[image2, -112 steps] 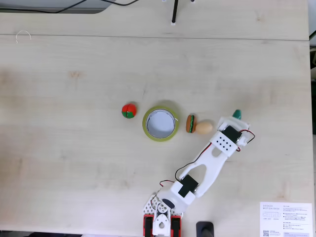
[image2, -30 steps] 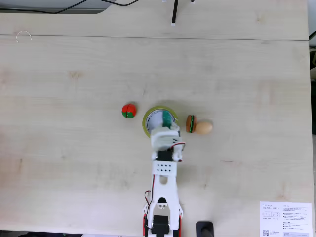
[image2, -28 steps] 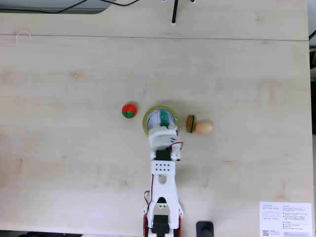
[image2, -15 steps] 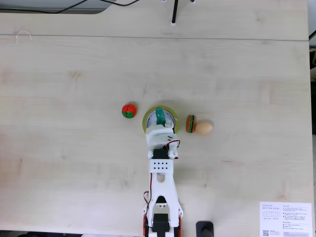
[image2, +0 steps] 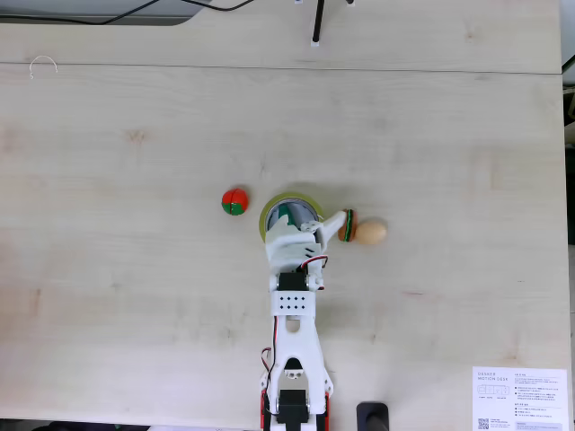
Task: Grasp a cucumber and put it in the hole.
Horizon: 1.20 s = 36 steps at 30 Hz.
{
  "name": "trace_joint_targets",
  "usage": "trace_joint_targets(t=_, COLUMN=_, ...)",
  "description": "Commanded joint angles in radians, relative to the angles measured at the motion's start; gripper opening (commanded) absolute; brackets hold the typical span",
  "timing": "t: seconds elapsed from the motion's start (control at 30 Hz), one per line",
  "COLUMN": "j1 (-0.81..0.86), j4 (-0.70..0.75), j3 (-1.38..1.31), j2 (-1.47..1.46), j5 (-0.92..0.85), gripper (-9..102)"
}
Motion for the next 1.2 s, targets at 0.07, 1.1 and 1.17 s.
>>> trace_joint_targets(t=0.07, j1=0.0, j4=-0.04, j3=-0.015, j2=0.067, j5=0.354, gripper=49)
trace_joint_targets(t=1.1, j1=0.225, j4=0.021, j3=0.356, j2=0.558, j5=0.305, gripper=17)
trace_joint_targets(t=1.17, j1=0.238, j4=0.021, j3=0.419, j2=0.638, j5=0.299, gripper=13)
